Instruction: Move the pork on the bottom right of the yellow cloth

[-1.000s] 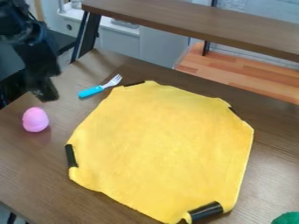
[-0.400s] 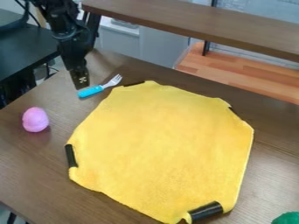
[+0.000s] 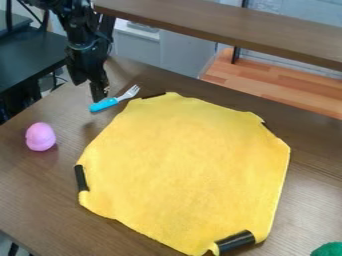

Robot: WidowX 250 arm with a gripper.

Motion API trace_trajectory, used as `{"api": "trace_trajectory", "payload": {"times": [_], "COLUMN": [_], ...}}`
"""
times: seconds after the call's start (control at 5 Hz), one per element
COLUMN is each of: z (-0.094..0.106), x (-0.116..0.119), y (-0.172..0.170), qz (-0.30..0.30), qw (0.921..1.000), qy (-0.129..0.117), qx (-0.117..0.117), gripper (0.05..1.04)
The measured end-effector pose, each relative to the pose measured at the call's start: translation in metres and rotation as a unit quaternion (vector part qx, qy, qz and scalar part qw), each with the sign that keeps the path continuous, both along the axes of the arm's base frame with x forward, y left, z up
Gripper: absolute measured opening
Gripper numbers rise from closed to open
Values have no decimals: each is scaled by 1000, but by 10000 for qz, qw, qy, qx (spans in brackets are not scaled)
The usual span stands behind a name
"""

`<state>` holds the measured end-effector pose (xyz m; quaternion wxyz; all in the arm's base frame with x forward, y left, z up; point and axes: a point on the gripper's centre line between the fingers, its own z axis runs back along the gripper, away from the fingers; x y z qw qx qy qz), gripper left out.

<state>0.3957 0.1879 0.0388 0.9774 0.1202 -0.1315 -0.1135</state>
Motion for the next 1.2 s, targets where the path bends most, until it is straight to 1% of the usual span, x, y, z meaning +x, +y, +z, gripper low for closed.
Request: {"api": "trace_trajectory", "payload": {"times": [0.2,0.4,0.6,0.8,1.0,1.2], "z": [-10,-19,-22,-25,-34,-37], "x": [4,9,20,18,13,7], "y": [7,5,-1,8,7,7], "qz": [299,308,-60,-45,-20,-47], "qw": [9995,9994,9977,9937,9923,9929], "qy": [-65,-135,-590,-947,-1057,-1059], "qx": [86,-48,-334,-599,-648,-537], "gripper": [999,999,955,697,361,220]}}
